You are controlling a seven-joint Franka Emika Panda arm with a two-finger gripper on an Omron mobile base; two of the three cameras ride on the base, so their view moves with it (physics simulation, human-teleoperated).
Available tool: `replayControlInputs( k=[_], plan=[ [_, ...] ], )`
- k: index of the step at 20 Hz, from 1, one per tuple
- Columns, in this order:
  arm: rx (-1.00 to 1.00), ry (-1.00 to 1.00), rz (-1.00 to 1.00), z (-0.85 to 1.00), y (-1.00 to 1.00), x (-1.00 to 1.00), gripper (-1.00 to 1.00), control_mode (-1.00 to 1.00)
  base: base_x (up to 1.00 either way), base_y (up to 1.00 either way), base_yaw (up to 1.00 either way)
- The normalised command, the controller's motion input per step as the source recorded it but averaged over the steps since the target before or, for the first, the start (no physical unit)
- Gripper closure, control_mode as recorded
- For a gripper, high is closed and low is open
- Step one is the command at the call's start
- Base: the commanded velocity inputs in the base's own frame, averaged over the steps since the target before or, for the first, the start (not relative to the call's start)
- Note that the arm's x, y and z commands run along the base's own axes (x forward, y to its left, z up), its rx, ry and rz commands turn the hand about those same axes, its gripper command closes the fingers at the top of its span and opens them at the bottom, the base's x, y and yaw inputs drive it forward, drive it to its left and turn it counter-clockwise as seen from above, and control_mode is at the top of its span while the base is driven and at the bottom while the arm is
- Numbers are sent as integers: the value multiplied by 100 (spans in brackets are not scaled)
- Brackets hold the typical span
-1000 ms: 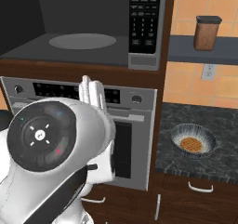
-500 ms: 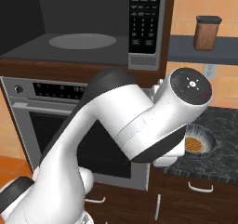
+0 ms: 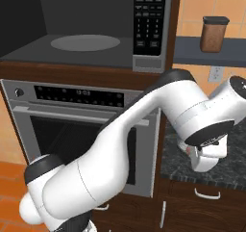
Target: Open the microwave, place the bowl with waffle inside the microwave, then close the microwave door and turn it on.
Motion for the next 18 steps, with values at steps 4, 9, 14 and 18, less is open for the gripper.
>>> replayControlInputs(
  k=[4, 9, 14, 18],
  plan=[
    [4, 10, 4, -38, -56, 32, -100, -100, 0, 0, 0],
    [1, 10, 1, -49, -22, 41, -100, -100, 0, 0, 0],
    [6, 0, 5, -53, -15, 57, -100, -100, 0, 0, 0],
    [8, 0, 6, -64, -32, 54, -100, -100, 0, 0, 0]
  ],
)
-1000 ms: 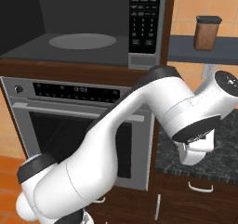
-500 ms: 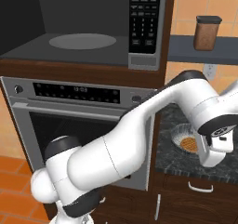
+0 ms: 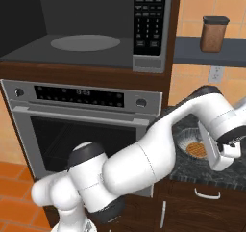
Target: Open the microwave, place the bowl with waffle inside the microwave, then close the microwave door and turn it on.
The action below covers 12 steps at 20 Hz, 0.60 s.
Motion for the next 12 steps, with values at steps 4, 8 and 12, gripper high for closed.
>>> replayControlInputs(
  k=[4, 8, 12],
  plan=[
    [8, 0, 5, -69, -35, 45, -100, -100, 0, 0, 0],
    [5, 0, 1, -68, -32, 50, -100, -100, 0, 0, 0],
    [4, 0, 0, -49, -38, 62, -100, -100, 0, 0, 0]
  ],
)
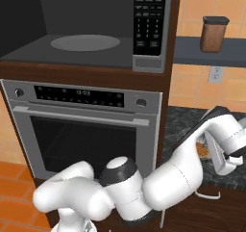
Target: Open the microwave, place the bowl with waffle inside the microwave, then close the microwave door and turn it on.
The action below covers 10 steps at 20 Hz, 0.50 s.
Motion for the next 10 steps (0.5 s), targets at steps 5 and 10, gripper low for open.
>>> replayControlInputs(
  k=[5, 10],
  plan=[
    [4, 0, 0, -35, -39, 33, -100, -100, 0, 0, 0],
    [1, 0, 0, -31, -16, 46, -100, -100, 0, 0, 0]
  ],
)
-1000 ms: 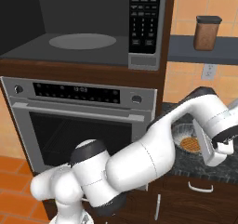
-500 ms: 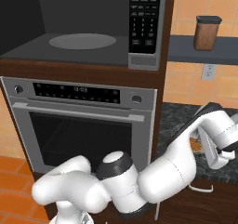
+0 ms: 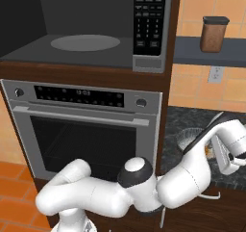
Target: Open the microwave, place the bowl with waffle inside the microwave, then close the microwave door and turn it on.
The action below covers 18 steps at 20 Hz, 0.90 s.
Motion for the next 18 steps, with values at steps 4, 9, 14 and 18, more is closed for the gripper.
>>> replayControlInputs(
  k=[4, 9, 14, 18],
  plan=[
    [0, 0, -1, -35, -10, 40, -100, -100, 0, 0, 0],
    [0, 0, -5, -38, 0, 11, -100, -100, 0, 0, 0],
    [0, 0, -7, -34, 9, 17, -100, -100, 0, 0, 0],
    [-4, 0, -11, -33, 59, 6, 100, -100, 0, 0, 0]
  ],
)
